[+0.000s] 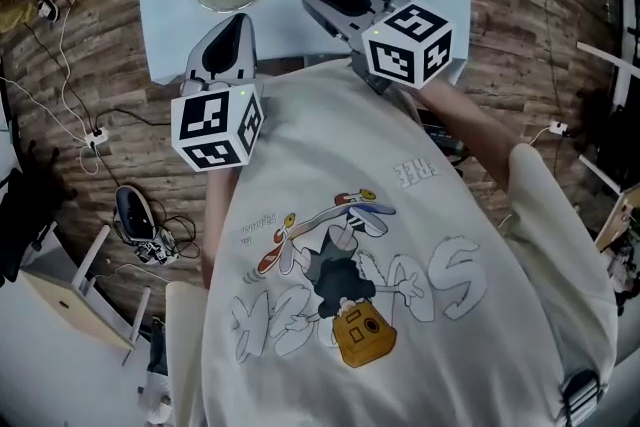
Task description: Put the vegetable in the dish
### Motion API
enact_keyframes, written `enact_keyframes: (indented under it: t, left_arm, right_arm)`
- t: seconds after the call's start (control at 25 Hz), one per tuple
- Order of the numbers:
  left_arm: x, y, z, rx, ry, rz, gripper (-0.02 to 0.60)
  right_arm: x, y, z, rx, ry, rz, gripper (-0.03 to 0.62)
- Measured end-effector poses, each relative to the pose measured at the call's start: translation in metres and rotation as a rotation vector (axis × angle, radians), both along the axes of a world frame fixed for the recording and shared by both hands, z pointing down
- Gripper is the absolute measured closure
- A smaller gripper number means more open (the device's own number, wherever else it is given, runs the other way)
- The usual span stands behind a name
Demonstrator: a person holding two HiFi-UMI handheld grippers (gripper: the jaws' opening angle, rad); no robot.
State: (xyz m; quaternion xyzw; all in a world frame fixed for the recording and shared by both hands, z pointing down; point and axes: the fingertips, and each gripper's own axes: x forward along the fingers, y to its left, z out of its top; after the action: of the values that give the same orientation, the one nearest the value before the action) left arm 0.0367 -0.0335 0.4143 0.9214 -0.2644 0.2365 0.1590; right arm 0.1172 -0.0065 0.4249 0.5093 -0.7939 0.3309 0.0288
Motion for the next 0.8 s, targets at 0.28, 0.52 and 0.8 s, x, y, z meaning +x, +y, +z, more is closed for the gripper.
enact_keyframes:
  t: [0.28,0.52,0.8]
  left_arm:
    - [-0.002,0.003,0.001,-0.007,0.003,-0.005,0.572]
    - [-0.004,0.013,0.004,-0.021,0.004,0.001,0.572]
    - [-0.004,0.019,0.004,-0.029,0.01,-0.003,0.572]
  right_arm:
    - [0.001,0.006,0.002,-0.007,0.0,0.007,0.572]
    - [-0.003,0.016,0.002,-0.013,-0.016,0.009,0.572]
    - [0.0,0.021,-0.003,0.01,-0.031,0.02,0.572]
